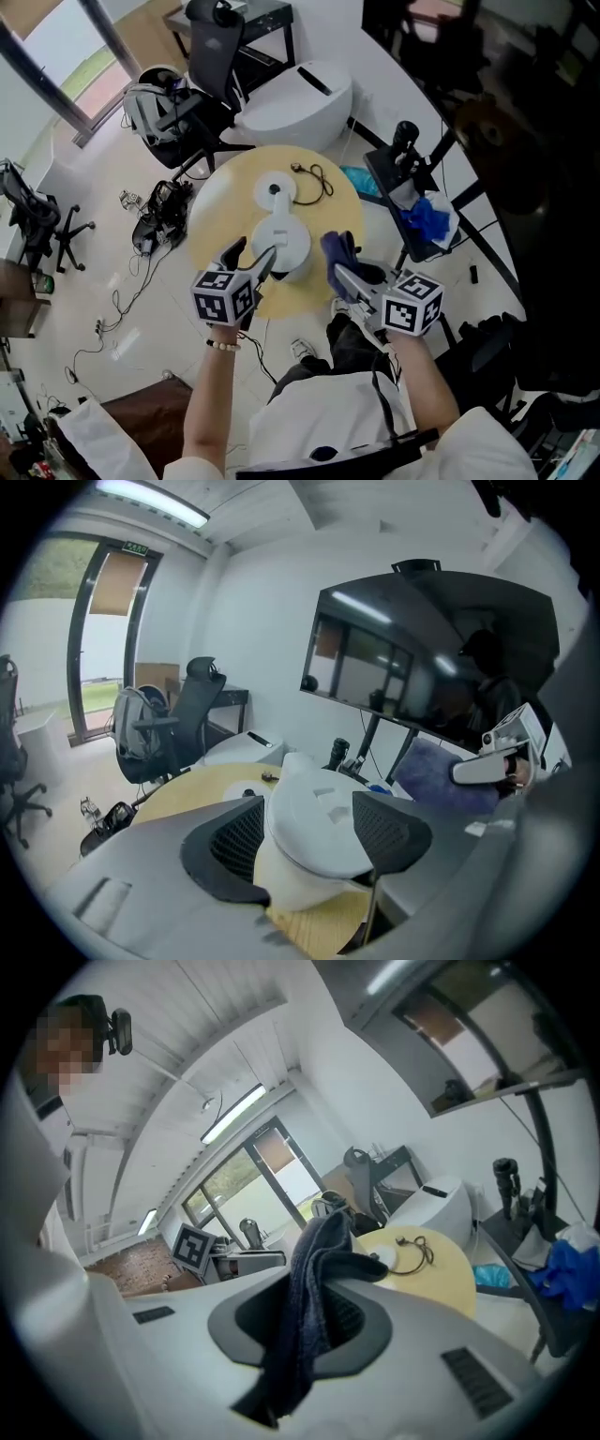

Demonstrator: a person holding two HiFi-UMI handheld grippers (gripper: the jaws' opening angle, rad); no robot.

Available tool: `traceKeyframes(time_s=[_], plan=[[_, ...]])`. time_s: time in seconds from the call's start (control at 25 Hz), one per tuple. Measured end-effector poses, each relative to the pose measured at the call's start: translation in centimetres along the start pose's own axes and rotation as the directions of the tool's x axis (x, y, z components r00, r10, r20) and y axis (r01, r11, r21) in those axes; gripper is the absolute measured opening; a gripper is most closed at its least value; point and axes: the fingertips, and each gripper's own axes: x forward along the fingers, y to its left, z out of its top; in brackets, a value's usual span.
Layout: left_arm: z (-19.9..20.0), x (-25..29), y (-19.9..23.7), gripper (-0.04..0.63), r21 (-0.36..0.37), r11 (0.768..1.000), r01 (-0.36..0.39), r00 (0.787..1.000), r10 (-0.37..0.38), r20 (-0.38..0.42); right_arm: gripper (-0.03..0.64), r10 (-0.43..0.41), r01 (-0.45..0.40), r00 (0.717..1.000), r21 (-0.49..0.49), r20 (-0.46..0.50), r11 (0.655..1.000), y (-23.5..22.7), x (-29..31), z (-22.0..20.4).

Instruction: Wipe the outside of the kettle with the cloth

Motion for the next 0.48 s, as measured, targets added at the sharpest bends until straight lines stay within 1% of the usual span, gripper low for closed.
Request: traceKeyframes(time_s=[0.16, 0.24, 0.32, 0.48], plan=[[-0.3, 1.6, 0.2, 0.301, -0.028, 0.999, 0.029, 0.997, -0.031, -0.073, 0.063, 0.116, -0.116, 0.993, 0.007, -0.027, 0.993, -1.9, 2.8, 1.5], [-0.5, 1.9, 0.3, 0.301, -0.034, 0.999, 0.028, 0.995, -0.031, -0.095, 0.063, 0.173, -0.174, 0.983, -0.022, -0.062, 0.984, -2.5, 4.1, 1.9], [-0.8, 2.1, 0.5, 0.301, -0.032, 0.999, 0.024, 0.992, -0.028, -0.120, 0.063, 0.229, -0.238, 0.966, -0.071, -0.119, 0.969, -2.9, 5.3, 2.1], [-1.0, 2.1, 0.5, 0.302, -0.036, 0.999, 0.037, 0.988, -0.042, -0.149, 0.063, 0.319, -0.356, 0.920, -0.146, -0.229, 0.923, -3.8, 7.8, 2.7]])
